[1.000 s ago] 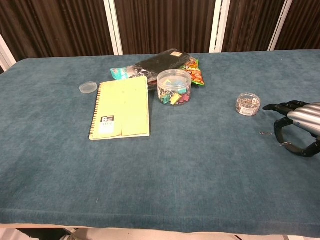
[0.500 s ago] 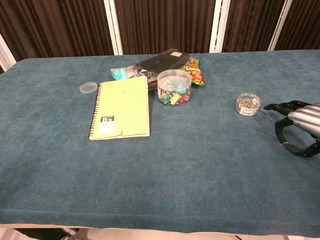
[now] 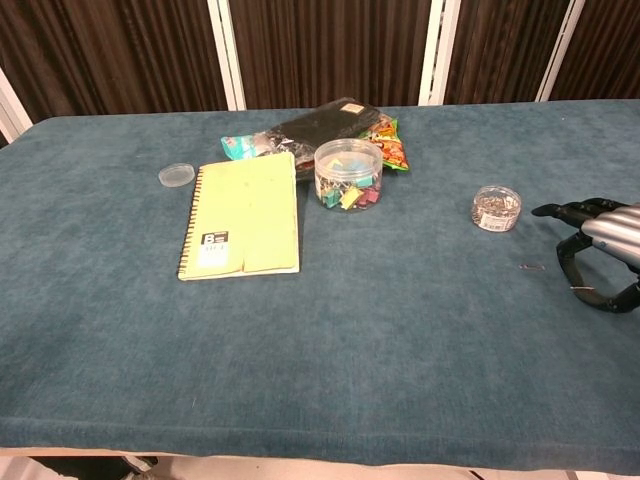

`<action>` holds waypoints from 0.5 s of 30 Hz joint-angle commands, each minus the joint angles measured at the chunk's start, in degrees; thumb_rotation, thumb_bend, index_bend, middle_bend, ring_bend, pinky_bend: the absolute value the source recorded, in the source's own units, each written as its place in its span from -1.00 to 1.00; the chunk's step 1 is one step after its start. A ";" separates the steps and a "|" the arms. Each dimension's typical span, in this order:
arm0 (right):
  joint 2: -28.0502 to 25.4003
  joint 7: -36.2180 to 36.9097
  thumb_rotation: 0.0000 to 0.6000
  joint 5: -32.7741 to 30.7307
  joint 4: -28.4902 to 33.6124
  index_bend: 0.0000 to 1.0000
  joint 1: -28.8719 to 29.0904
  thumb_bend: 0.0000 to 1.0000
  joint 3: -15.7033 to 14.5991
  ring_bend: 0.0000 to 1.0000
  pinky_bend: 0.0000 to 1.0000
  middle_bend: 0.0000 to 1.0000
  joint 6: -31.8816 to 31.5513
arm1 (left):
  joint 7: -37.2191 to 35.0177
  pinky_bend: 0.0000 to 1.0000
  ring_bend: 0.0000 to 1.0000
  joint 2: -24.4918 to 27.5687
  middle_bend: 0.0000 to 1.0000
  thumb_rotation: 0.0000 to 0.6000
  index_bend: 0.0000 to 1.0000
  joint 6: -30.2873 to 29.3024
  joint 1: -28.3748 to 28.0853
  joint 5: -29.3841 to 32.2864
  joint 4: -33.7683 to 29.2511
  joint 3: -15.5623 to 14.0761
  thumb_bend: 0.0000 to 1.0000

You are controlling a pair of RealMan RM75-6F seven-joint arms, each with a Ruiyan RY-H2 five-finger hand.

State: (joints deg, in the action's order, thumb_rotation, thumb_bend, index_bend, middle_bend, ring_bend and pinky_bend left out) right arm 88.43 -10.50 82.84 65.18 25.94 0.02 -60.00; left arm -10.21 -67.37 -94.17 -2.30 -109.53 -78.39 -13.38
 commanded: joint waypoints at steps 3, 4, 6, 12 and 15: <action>-0.38 0.45 1.00 -0.22 0.32 0.34 0.20 -0.28 0.53 -1.00 -1.00 -1.00 0.10 | 0.20 -1.00 -1.00 0.04 -1.00 1.00 -1.00 0.27 -0.04 0.11 -0.13 0.05 -0.25; -0.45 0.37 1.00 -0.21 0.35 0.34 0.24 -0.28 0.52 -1.00 -1.00 -1.00 0.17 | 0.23 -1.00 -1.00 0.06 -1.00 1.00 -1.00 0.31 -0.06 0.13 -0.16 0.08 -0.25; -0.58 0.31 1.00 -0.25 0.37 0.34 0.32 -0.28 0.58 -1.00 -1.00 -1.00 0.33 | 0.21 -1.00 -1.00 0.07 -1.00 1.00 -1.00 0.34 -0.09 0.13 -0.20 0.10 -0.25; -1.24 1.32 1.00 -1.01 1.11 0.34 1.23 -0.28 2.47 -1.00 -1.00 -1.00 0.27 | 0.30 -1.00 -1.00 0.11 -1.00 1.00 -1.00 0.83 -0.30 0.24 -0.42 0.18 -0.25; -1.40 1.36 1.00 -1.54 1.33 0.34 1.62 -0.28 3.19 -1.00 -1.00 -1.00 0.52 | 0.36 -1.00 -1.00 0.11 -1.00 1.00 -1.00 0.93 -0.35 0.27 -0.49 0.23 -0.25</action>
State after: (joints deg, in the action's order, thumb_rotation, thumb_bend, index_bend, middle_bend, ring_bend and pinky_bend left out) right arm 87.15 -9.20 81.59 66.36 27.33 2.86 -59.63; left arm -9.87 -67.26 -93.26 -2.64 -109.27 -78.86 -13.16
